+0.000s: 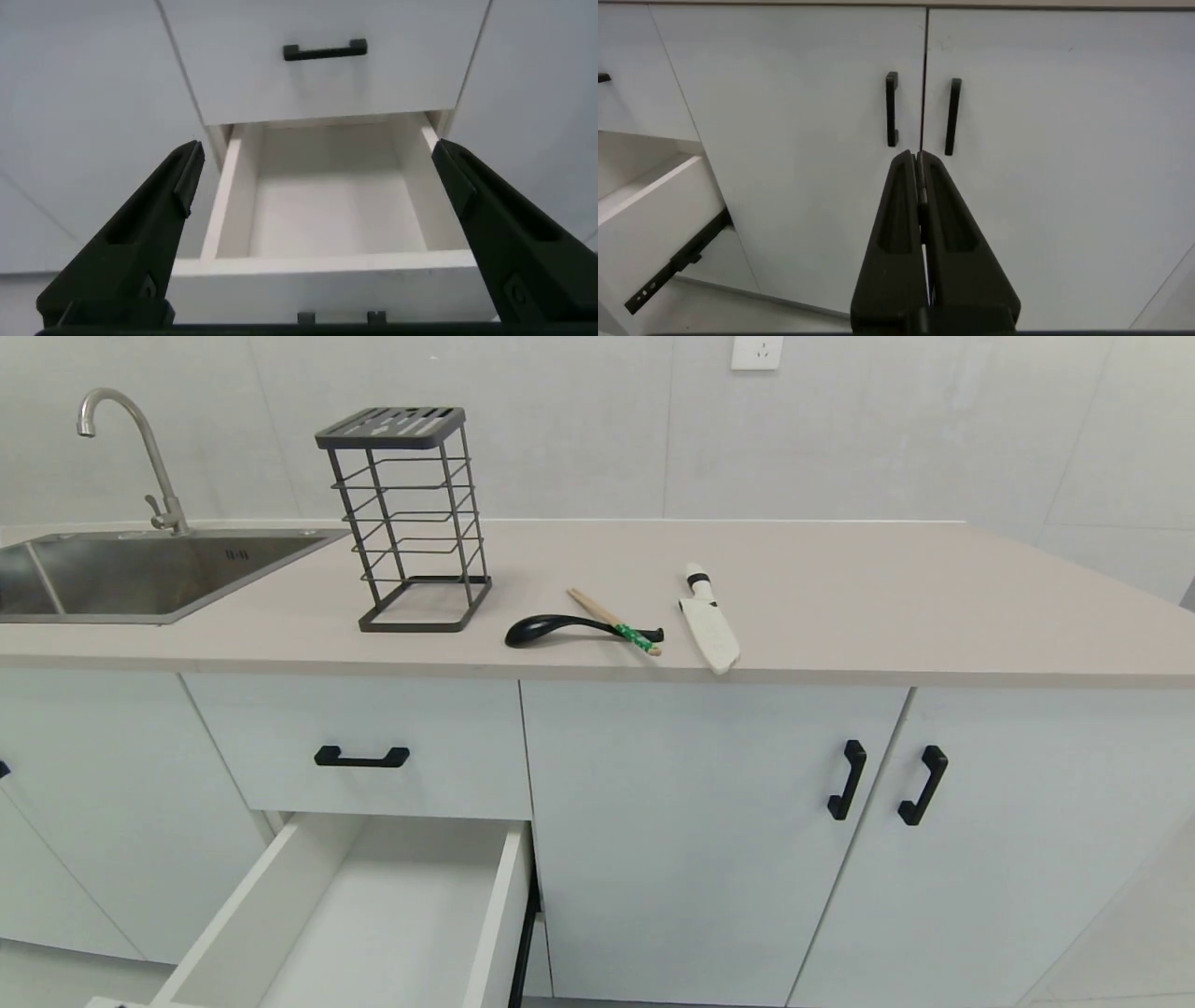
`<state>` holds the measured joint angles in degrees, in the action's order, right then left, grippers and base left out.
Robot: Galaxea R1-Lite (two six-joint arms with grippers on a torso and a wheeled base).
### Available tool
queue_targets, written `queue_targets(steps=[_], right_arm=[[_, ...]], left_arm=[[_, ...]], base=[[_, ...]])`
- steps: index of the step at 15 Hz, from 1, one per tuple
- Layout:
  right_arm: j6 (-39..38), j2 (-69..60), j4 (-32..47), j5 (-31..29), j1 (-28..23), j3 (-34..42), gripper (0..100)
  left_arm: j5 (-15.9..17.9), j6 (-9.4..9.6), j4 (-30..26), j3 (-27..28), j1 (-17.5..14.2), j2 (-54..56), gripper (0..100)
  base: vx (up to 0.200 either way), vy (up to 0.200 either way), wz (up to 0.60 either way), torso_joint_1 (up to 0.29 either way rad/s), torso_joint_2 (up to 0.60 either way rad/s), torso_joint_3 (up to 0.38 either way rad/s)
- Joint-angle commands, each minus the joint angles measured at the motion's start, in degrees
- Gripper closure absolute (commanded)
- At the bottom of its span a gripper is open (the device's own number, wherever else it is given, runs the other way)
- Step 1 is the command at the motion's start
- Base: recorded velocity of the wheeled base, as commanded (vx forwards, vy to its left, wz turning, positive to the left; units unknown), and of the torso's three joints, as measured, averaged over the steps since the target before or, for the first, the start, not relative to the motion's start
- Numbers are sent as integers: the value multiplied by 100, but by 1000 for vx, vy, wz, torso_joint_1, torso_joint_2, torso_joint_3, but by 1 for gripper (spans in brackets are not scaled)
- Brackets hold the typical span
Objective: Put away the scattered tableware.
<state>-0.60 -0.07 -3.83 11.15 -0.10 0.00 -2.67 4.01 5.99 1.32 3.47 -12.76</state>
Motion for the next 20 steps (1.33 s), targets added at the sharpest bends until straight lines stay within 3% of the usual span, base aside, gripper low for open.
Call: queue_targets(steps=[1,4,9,10,11,15,20], right_arm=[[-2,7,-4,1,1,0,100],[-2,7,-4,1,1,0,100],[-19,7,-4,1,1,0,100],[-37,7,-4,1,1,0,100],[-46,7,-4,1,1,0,100],[-46,7,-4,-8,1,0,100],[-46,7,-4,-87,1,0,100]], left_arm=[[47,-76,-273,-123,-347,1276,0],[30,-14,-256,-132,-356,1276,0],[74,-120,-282,-123,-356,1276,0],[135,-401,-370,-132,-356,1276,0],[214,-463,-678,-123,-356,1276,0],[232,-445,-643,-114,-356,1276,0],[241,-445,-643,-114,-356,1276,0]], base=[[0,0,0,66,-403,-339],[0,0,0,89,-429,-346],[0,0,0,122,-461,-338],[0,0,0,159,-486,-334],[0,0,0,124,-373,-256],[0,0,0,32,-93,-65],[0,0,480,3,-6,-4]])
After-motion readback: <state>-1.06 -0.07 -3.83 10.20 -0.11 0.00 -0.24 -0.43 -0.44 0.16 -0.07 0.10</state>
